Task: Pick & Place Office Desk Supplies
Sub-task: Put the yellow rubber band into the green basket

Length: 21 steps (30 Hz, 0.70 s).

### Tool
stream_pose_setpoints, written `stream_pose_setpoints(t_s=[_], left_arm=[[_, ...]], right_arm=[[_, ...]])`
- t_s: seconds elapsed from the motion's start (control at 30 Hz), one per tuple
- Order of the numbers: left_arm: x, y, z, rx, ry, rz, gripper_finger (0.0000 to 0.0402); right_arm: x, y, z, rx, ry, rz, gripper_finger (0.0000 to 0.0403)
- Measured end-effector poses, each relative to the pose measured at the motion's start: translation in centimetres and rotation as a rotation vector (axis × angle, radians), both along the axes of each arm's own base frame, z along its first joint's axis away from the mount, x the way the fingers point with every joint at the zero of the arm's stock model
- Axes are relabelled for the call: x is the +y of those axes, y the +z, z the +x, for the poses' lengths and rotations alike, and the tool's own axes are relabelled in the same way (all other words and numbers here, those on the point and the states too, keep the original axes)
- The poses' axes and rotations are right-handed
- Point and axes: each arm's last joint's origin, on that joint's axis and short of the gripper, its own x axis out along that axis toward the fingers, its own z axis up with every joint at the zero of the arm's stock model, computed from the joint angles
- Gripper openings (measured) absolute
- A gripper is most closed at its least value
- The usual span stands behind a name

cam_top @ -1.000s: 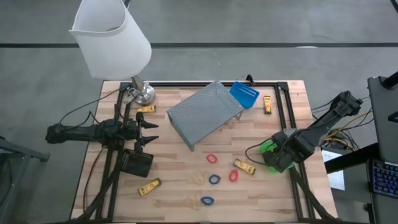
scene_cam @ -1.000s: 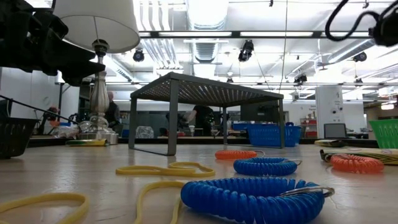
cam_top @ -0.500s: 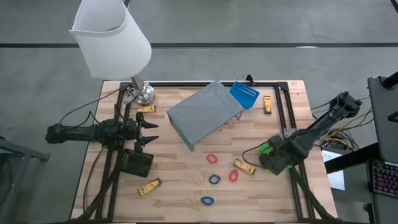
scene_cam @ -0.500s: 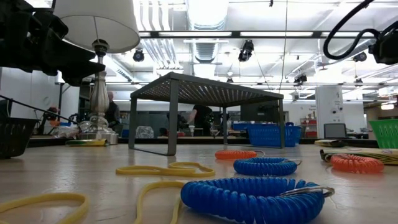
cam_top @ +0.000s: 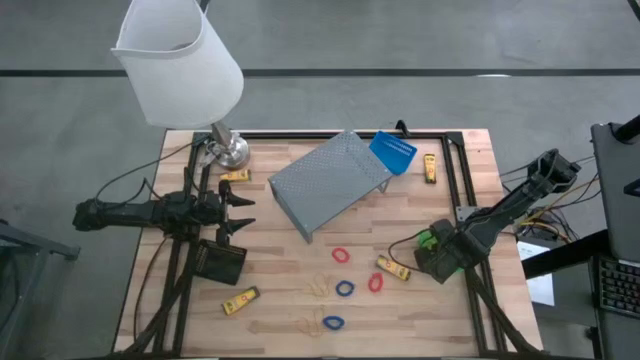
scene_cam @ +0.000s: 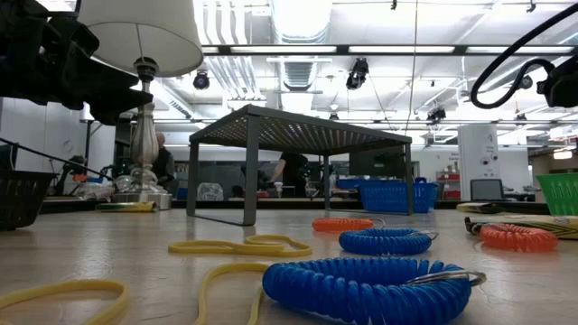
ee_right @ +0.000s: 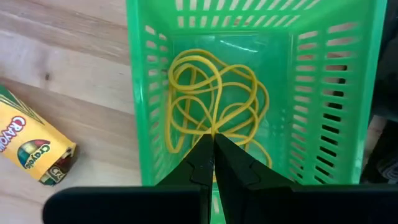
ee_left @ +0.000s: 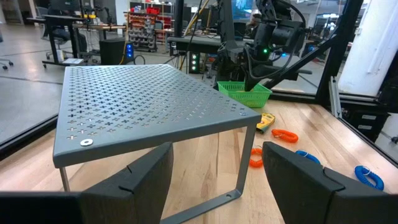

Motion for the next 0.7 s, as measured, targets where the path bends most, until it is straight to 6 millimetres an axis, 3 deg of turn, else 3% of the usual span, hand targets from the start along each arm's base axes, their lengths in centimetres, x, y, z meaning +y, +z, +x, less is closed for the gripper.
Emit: stream_pose_setpoints(t_s=[0.3, 0.7], left_arm=[[0.0, 0.0, 0.0, 0.0, 0.0, 0.0, 0.0253], [0.0, 0.0, 0.0, 0.0, 0.0, 0.0, 0.0253]], right_arm=[[-0.01, 0.01, 0.0, -0.007, -0.046, -0.002, 0.0017], [0.02, 0.01, 0.04, -0.013, -0.047, 0.002, 0.0115]])
